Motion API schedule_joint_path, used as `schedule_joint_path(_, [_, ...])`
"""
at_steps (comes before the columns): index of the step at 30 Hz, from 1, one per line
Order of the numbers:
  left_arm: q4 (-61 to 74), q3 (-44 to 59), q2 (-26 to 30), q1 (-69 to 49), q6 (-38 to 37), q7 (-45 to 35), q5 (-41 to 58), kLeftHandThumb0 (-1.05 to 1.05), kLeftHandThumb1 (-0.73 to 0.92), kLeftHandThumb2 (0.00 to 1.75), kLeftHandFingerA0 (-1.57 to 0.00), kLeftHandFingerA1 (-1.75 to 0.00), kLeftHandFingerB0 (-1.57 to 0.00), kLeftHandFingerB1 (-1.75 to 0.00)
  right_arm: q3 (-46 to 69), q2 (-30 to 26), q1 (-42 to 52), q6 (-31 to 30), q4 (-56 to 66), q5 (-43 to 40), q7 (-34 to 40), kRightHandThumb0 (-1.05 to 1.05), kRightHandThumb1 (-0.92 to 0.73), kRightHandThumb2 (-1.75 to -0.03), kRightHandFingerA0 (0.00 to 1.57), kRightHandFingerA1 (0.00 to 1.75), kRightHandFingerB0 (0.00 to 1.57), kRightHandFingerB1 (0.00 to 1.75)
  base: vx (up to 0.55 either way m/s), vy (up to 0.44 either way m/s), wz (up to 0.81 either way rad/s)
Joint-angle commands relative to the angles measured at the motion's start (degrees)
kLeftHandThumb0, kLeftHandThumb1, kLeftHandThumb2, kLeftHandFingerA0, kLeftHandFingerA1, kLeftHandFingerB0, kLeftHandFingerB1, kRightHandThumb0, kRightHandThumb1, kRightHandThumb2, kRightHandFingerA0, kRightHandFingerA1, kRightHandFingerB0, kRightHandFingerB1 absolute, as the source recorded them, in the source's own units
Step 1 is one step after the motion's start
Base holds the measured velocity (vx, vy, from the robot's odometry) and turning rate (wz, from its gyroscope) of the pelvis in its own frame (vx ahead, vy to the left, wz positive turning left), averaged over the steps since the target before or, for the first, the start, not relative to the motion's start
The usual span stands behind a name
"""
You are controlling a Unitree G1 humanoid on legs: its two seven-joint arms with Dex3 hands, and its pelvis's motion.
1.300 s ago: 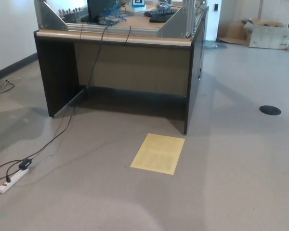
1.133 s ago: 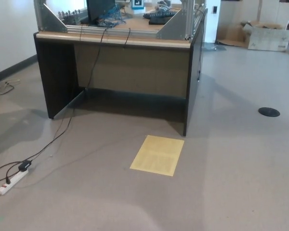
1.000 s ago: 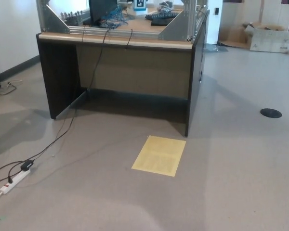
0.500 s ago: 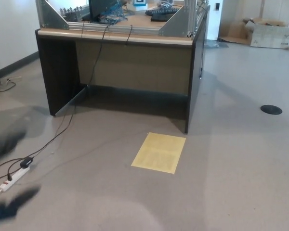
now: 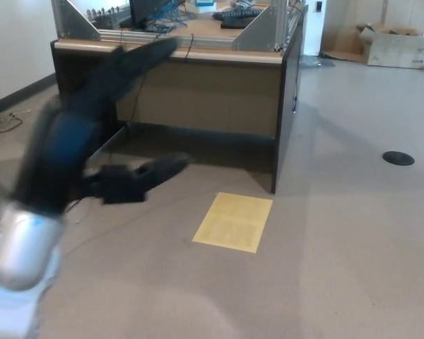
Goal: A person hands over a black lunchbag to the robot and the robot uses its left hand to grab the strips of the lunchbag, the gives it back to the person.
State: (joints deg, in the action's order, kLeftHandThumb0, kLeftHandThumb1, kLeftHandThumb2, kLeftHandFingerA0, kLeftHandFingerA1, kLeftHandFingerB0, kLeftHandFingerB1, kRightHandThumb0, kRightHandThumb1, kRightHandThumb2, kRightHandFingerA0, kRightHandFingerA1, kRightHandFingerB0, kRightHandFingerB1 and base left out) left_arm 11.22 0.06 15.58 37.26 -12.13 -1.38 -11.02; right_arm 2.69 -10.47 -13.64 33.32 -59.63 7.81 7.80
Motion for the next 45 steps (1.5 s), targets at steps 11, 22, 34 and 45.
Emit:
schedule_joint_path(11, [-1.8, -12.0, -6.3, 8.8, 12.2, 0.1, -13.7, -0.42, 0.38, 0.61, -0.27, -0.40, -0.22, -0.37, -1.4, 0.0, -1.1, 1.6, -1.1, 1.4, 2.5, -0.41, -0.57, -0.57, 0.57, 0.46, 0.32, 0.31, 0.00, 0.000, 0.00])
schedule_joint_path(22, [1.3, -14.4, -9.4, 6.5, 17.1, -2.1, -14.9, -0.44, 0.39, 0.62, -0.24, -0.40, -0.18, -0.36, -2.1, -0.1, 0.5, 1.2, -0.6, 1.6, 2.6, -0.41, -0.58, -0.57, 0.57, 0.46, 0.33, 0.31, 0.00, 0.000, 0.00])
schedule_joint_path(34, [3.3, -17.5, -12.3, 8.1, 20.4, -2.1, -18.9, -0.27, 0.29, 0.86, -0.06, -0.50, -0.05, -0.49, -2.3, -0.2, 1.3, 3.1, -1.3, 1.7, 2.1, -0.41, -0.59, -0.57, 0.57, 0.47, 0.34, 0.32, 0.00, 0.000, 0.00])
schedule_joint_path(45, [-0.2, -20.8, -17.0, 12.1, 24.8, -1.0, -23.3, -0.54, 0.41, 0.66, -0.22, -0.41, -0.11, -0.36, -2.6, -0.2, 1.0, 3.1, -0.8, 2.1, 2.2, -0.41, -0.59, -0.57, 0.55, 0.47, 0.33, 0.32, 0.00, 0.000, 0.00])
